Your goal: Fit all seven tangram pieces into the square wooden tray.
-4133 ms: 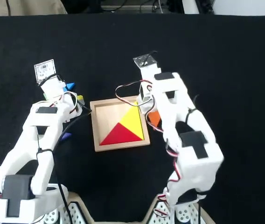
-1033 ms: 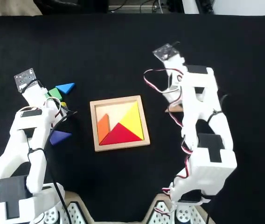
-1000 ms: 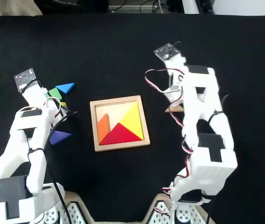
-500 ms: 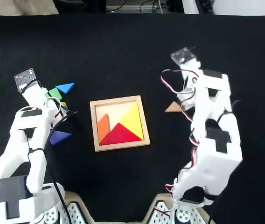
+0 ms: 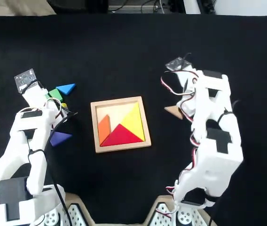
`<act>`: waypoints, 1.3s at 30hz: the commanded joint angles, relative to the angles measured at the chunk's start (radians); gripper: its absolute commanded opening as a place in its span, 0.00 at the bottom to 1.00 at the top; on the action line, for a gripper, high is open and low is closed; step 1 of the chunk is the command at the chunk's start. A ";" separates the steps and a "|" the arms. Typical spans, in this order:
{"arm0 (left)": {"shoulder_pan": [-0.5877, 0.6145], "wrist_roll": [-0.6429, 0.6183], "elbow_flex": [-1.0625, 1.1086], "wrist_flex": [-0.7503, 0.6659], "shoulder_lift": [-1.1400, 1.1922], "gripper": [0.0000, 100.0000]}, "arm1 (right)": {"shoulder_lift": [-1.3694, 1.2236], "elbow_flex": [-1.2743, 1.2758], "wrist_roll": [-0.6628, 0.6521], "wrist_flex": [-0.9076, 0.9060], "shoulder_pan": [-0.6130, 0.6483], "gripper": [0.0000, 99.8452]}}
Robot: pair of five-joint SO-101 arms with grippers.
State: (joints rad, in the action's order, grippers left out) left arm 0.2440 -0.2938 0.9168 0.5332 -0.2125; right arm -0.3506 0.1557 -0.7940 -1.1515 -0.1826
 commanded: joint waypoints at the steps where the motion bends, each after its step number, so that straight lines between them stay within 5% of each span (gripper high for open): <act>1: -0.008 0.005 -0.015 -0.020 -0.029 0.22 | 0.120 0.039 -0.012 -0.011 0.052 0.02; 12: -0.008 0.005 -0.015 -0.020 -0.029 0.22 | 0.266 0.081 0.072 0.046 0.058 0.02; 17: -0.008 0.005 -0.013 -0.020 -0.029 0.22 | 0.176 0.090 0.126 0.057 0.072 0.21; 24: -0.008 0.005 -0.013 -0.020 -0.029 0.22 | 0.117 0.087 -0.025 0.021 0.123 0.24; 39: -0.008 0.005 -0.005 -0.046 -0.029 0.22 | 0.012 0.027 -0.089 0.054 0.120 0.24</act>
State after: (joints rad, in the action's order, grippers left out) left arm 0.2440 -0.2938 0.9168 0.5056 -0.2125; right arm -0.3414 0.2355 -0.8661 -1.1132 -0.0767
